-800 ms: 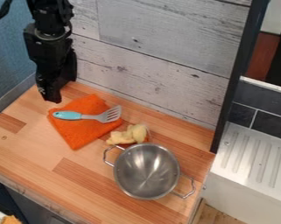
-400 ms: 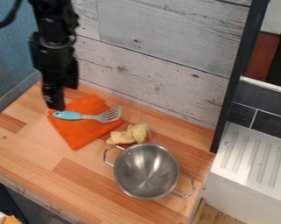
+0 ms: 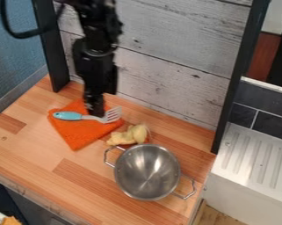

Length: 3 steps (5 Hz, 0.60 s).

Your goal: Put the yellow thing in the bottom left corner of the table

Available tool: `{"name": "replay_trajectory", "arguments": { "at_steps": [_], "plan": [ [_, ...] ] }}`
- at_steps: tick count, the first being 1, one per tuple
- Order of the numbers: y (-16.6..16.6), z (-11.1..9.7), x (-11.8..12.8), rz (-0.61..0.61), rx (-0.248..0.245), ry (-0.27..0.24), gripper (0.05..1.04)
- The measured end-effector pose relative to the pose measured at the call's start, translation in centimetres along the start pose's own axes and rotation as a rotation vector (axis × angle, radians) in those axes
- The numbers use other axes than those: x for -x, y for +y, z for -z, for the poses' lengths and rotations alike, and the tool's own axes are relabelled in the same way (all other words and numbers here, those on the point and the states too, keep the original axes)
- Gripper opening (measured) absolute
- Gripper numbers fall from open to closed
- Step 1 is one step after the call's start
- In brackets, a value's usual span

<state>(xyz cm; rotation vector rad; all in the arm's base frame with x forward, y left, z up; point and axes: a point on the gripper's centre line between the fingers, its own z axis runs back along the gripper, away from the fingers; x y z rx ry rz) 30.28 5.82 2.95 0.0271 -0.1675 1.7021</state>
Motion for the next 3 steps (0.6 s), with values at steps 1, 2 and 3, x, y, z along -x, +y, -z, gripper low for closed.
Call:
{"name": "replay_trajectory", "arguments": {
  "at_steps": [1,2,3],
  "plan": [
    [-0.6,1.2,2.4,0.091,-0.001,0.045,1.001],
    [-0.9,2.2,3.8,0.150,-0.010,0.057,1.001],
    [-0.9,3.6,5.2,0.201,-0.035,0.076,1.001]
  ]
}}
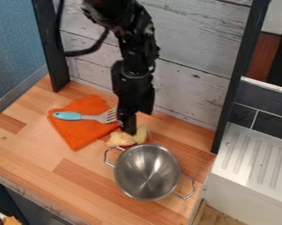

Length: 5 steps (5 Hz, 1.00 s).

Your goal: Put the yellow thing in the bottom left corner of the table

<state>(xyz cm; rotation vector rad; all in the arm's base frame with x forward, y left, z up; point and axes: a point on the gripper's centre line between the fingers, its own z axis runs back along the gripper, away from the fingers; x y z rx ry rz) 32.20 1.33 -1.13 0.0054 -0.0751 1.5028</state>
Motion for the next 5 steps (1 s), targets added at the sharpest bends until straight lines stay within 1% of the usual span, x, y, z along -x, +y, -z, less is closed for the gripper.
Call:
{"name": "replay_trajectory", "arguments": {
  "at_steps": [1,2,3,4,5],
  "plan": [
    [0.0,1.1,0.6,0.047,-0.043,0.016,0.976],
    [-0.2,2.2,1.3,0.122,-0.097,0.077,0.861],
    [-0.3,2.1,0.7,0.144,-0.134,0.040,0.592],
    [-0.3,2.0,0.7,0.152,-0.132,0.042,0.448],
    [-0.2,1.8,0.8,0.169,-0.128,0.050,0.418]
  ]
}}
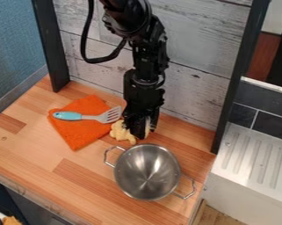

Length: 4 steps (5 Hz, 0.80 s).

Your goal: Put the yellow thing in the bottom left corner of the table

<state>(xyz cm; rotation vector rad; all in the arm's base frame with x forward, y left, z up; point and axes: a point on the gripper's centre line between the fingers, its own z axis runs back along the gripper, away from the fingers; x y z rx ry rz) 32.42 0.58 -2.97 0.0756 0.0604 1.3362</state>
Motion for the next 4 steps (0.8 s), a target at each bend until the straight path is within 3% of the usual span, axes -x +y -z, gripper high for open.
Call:
{"name": "replay_trajectory", "arguments": {
  "at_steps": [2,3,4],
  "plan": [
    [-0.5,-2.3,0.6,0.025,0.092,0.023,0.416],
    [0.7,-4.9,0.1,0.006,0.131,-0.033,0.416],
    [2.9,-7.2,-2.1,-0.076,0.162,-0.091,0.416]
  ]
}}
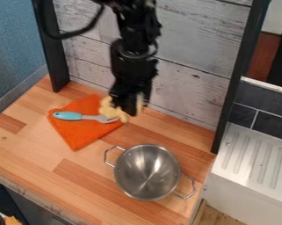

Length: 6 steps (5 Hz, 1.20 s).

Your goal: Put the yellow thing in the bottom left corner of the table

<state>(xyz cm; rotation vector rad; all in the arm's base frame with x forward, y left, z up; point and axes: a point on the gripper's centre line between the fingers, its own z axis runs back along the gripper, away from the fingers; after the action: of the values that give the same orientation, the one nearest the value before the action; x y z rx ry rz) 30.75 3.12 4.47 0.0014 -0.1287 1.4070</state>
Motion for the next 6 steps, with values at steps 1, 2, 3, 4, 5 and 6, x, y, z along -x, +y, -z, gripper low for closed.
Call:
{"name": "replay_trajectory", "arguments": {
  "at_steps": [1,2,3,4,5,6],
  "plan": [
    [2.0,-0.9,-3.3,-0.108,0.004,-0.037,0.416],
    [3.9,-1.4,-5.9,-0.196,-0.004,-0.060,0.416],
    [5.6,-1.2,-8.4,-0.266,-0.028,-0.094,0.416],
    [7.7,0.1,-10.5,-0.342,-0.067,-0.095,0.416],
    [9.8,2.2,-12.3,-0.399,-0.132,-0.102,0.416],
    [11.6,4.2,-14.1,-0.445,-0.155,-0.089,0.416]
  ]
}}
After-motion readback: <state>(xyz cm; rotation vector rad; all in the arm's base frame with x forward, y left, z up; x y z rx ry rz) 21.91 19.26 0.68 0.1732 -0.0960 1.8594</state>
